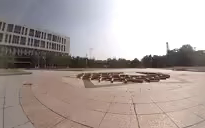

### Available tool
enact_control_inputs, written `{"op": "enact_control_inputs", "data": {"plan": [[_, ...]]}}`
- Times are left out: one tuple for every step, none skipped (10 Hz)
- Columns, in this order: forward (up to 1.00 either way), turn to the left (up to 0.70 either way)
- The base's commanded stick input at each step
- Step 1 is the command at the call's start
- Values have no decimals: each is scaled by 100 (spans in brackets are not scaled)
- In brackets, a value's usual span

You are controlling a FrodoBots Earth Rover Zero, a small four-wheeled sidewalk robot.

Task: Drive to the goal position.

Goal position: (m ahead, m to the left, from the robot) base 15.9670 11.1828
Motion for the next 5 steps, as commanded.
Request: {"op": "enact_control_inputs", "data": {"plan": [[4,0],[5,0],[4,0],[4,0],[4,0]]}}
